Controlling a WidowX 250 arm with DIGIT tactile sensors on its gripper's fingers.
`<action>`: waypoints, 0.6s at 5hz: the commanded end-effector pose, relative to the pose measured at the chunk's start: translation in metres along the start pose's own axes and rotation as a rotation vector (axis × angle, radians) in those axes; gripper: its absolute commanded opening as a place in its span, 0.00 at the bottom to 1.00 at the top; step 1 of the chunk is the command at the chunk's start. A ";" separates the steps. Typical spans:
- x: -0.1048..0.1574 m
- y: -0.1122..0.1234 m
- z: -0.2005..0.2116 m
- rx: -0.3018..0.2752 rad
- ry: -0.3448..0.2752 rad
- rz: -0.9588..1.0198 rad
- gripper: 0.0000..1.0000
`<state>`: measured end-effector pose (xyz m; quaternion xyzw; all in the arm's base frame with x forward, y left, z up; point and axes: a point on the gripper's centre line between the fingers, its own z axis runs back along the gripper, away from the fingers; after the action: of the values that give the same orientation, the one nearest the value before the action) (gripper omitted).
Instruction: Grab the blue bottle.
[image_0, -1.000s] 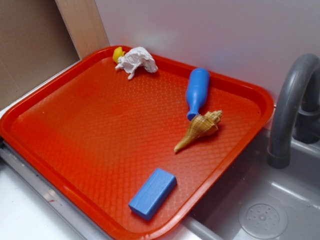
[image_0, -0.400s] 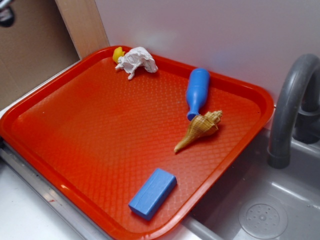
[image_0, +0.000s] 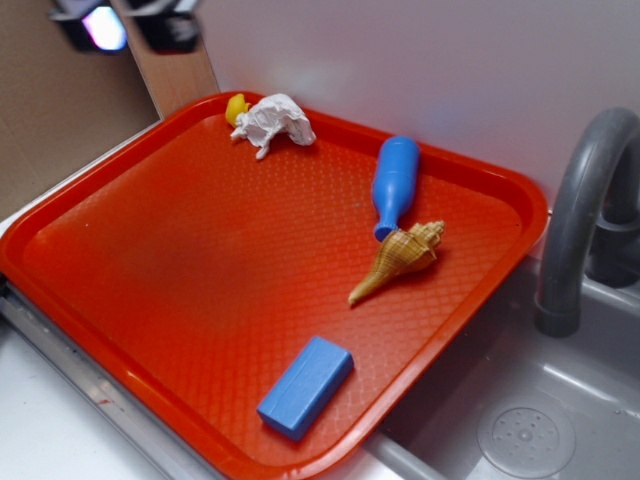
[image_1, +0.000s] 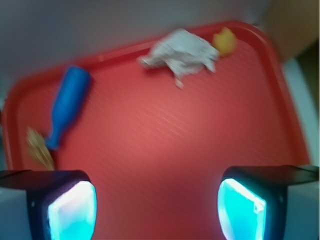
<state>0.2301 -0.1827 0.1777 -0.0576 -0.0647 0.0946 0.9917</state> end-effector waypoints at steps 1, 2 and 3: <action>0.035 -0.064 -0.032 -0.084 -0.002 0.155 1.00; 0.046 -0.080 -0.069 -0.031 0.048 0.170 1.00; 0.053 -0.088 -0.107 -0.020 0.093 0.141 1.00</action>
<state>0.2989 -0.2680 0.0607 -0.0437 0.0124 0.1600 0.9861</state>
